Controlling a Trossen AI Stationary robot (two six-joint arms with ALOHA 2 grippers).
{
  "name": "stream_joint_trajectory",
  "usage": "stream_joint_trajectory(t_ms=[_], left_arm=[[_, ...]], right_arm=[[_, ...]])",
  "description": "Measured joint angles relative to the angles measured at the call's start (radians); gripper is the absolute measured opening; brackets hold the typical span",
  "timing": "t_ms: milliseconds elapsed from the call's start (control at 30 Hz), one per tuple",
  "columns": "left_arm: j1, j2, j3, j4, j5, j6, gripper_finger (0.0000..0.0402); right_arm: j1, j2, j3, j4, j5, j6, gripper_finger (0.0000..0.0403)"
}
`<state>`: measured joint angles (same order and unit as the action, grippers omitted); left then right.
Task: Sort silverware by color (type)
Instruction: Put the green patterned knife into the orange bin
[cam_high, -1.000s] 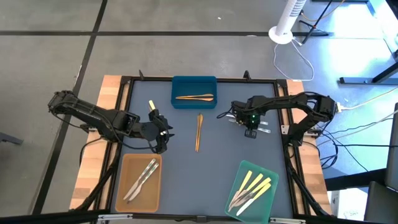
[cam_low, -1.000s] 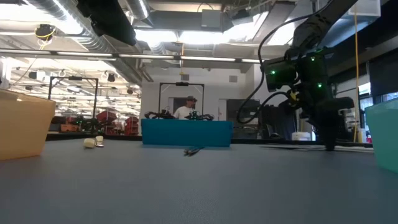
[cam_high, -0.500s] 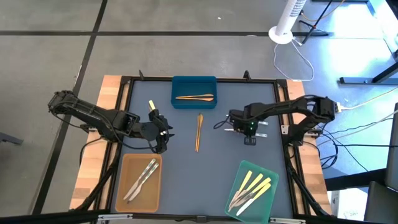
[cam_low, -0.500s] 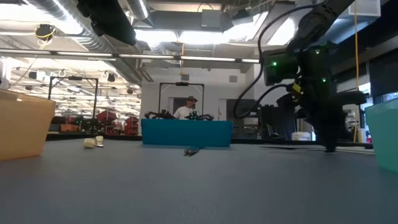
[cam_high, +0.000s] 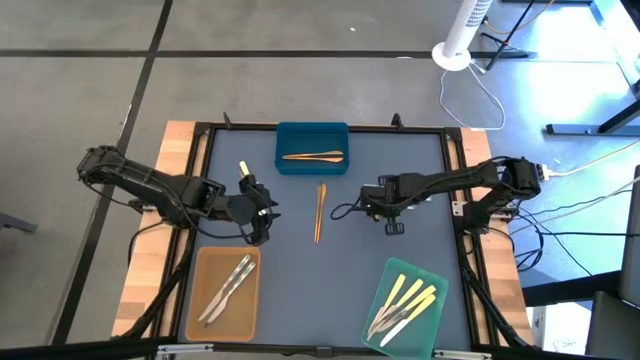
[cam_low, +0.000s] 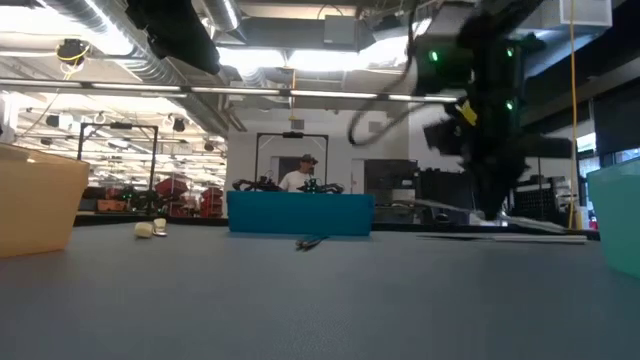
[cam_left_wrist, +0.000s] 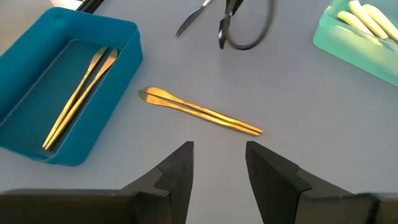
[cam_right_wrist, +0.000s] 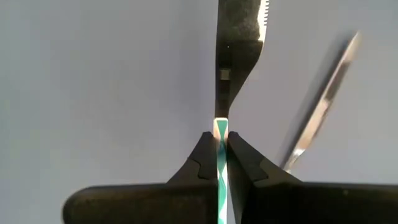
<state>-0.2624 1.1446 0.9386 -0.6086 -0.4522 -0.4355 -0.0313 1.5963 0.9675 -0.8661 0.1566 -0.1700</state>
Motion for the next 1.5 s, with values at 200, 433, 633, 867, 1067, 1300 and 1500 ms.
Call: stream_joint_trajectory(t_ms=[200,433,633,867,1067,1300,1500], left_arm=[[0.028,0.000,0.000,0.000,0.000,-0.014,0.0141],[0.068,0.000,0.000,0.047,0.014,-0.150,0.0141],[0.104,0.000,0.000,0.179,0.110,-0.286,0.0141],[0.136,0.051,0.000,0.298,0.182,-0.421,0.0141],[0.161,0.155,0.000,0.370,0.214,-0.566,0.0141],[0.173,0.285,0.000,0.521,0.285,-0.693,0.0141],[0.173,0.385,0.000,0.687,0.291,-0.768,0.0141]], right_arm=[[0.084,0.000,0.105,0.017,0.050,-0.056,0.0000],[0.190,-0.001,0.178,0.089,0.115,-0.179,0.0000],[0.271,-0.001,0.187,0.168,0.186,-0.382,0.0000],[0.347,-0.001,0.187,0.253,0.195,-0.650,0.0000],[0.401,-0.001,0.187,0.334,0.200,-0.846,0.0000],[0.442,-0.001,0.187,0.377,0.199,-1.017,0.0000],[0.446,-0.001,0.187,0.406,0.195,-1.044,0.0001]])
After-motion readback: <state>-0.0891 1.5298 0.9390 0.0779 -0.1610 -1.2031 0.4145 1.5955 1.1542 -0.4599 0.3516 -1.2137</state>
